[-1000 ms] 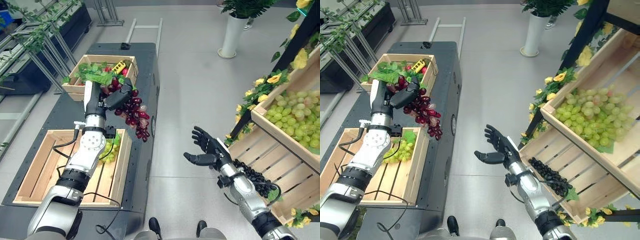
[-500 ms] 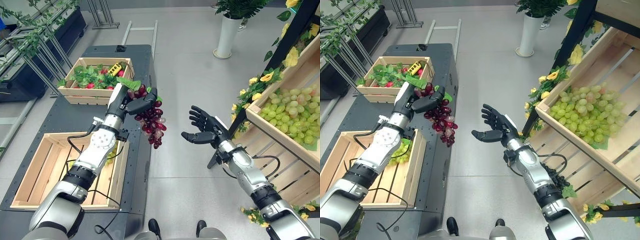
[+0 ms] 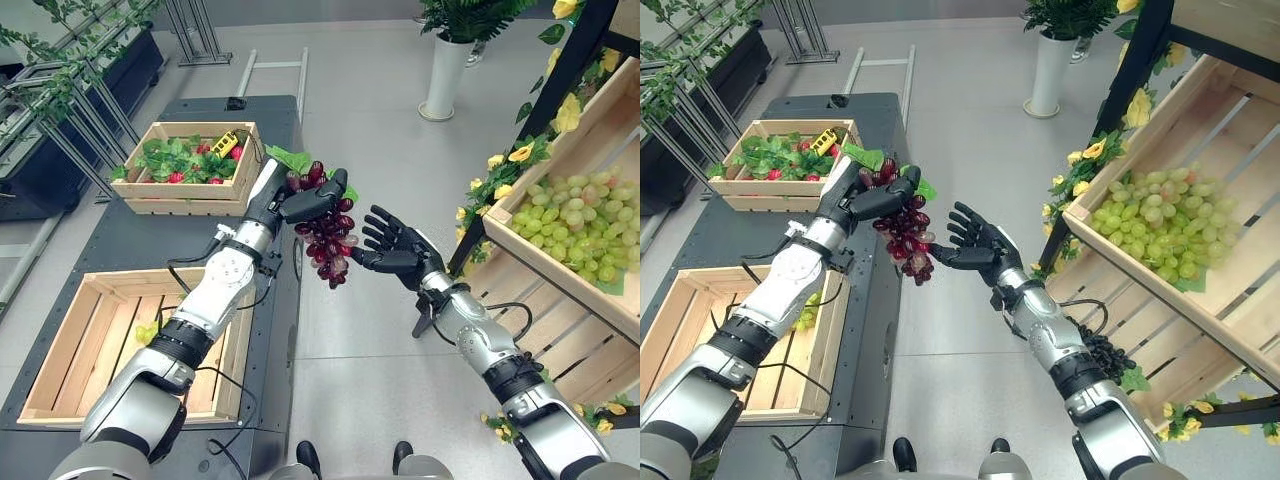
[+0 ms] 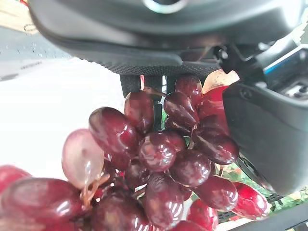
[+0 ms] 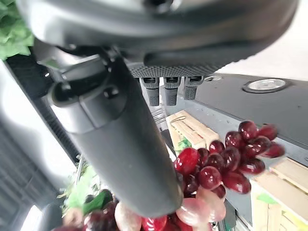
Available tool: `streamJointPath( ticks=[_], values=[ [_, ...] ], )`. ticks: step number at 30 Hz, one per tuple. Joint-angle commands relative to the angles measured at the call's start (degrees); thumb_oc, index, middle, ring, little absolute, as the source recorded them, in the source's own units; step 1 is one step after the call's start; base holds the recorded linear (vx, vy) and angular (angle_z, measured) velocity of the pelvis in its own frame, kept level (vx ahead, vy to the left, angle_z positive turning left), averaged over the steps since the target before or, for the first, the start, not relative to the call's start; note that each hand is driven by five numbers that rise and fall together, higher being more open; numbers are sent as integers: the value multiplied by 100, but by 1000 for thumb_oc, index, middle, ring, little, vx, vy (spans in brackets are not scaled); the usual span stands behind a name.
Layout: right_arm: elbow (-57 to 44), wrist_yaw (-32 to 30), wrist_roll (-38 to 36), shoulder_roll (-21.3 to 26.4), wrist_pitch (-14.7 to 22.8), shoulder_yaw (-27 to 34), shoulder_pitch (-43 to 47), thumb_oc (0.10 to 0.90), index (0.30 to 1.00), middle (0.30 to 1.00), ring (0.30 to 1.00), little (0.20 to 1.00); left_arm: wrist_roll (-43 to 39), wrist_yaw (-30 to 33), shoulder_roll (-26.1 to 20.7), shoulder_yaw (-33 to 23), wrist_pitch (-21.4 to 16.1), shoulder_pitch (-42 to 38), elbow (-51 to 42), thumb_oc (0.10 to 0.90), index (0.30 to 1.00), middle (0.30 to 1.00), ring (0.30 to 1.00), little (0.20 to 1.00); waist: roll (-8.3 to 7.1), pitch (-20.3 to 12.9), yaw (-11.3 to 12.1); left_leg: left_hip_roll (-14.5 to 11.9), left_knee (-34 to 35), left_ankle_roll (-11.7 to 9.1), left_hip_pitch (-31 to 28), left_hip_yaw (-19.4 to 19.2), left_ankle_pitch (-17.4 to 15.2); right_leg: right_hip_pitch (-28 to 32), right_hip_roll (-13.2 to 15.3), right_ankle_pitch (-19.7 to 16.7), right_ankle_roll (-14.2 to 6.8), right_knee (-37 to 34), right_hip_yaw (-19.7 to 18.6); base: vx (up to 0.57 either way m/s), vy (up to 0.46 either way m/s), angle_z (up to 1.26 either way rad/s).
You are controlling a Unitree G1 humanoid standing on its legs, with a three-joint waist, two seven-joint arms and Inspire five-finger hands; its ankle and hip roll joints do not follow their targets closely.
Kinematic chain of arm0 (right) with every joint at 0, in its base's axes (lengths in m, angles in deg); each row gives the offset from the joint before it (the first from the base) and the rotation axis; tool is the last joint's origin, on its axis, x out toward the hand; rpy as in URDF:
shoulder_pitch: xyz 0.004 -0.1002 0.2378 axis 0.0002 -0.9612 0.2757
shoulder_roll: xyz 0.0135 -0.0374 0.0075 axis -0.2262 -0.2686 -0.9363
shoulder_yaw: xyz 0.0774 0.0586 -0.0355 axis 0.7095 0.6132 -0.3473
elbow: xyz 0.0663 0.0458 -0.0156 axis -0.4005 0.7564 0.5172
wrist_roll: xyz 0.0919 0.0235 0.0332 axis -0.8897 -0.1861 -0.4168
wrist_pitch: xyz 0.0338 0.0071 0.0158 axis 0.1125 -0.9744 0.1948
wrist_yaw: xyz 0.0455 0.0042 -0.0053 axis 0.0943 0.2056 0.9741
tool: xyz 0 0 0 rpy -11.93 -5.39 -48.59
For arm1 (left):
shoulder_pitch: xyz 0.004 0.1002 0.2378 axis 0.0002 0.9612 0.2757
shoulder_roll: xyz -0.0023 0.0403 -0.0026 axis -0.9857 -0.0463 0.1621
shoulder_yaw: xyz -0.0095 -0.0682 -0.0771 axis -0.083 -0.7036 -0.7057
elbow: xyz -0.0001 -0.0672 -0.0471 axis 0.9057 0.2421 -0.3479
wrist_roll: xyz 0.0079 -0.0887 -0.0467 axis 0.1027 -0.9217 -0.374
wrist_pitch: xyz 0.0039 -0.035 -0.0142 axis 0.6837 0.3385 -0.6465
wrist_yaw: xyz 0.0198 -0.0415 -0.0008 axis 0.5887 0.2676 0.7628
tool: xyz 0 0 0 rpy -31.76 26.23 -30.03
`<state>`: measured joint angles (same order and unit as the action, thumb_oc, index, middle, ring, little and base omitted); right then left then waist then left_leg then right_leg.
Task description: Pick up the fruits from the basket on one side to the basket on the other side
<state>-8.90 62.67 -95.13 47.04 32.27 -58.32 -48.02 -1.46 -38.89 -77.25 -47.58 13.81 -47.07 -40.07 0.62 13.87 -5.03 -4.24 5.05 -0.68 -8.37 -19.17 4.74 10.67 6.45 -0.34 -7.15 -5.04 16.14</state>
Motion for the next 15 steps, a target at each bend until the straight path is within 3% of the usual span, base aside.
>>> streamJointPath(
  ticks=[1,15],
  values=[
    [85,179,-471,-340,229,-329,622,800,900,900,900,900,-579,9,207,-86,-543,-1062,-230,400,300,300,300,300,63,-925,242,52,-96,-210,-231,228,-898,-54,-189,456,359,139,74,0,0,0],
    [204,163,-284,-588,382,-551,905,800,900,900,900,900,-624,-290,521,122,-393,-991,-513,400,300,300,300,300,15,-947,337,53,-38,-188,-260,314,-870,-9,-214,440,370,95,75,0,0,0]
  ],
)
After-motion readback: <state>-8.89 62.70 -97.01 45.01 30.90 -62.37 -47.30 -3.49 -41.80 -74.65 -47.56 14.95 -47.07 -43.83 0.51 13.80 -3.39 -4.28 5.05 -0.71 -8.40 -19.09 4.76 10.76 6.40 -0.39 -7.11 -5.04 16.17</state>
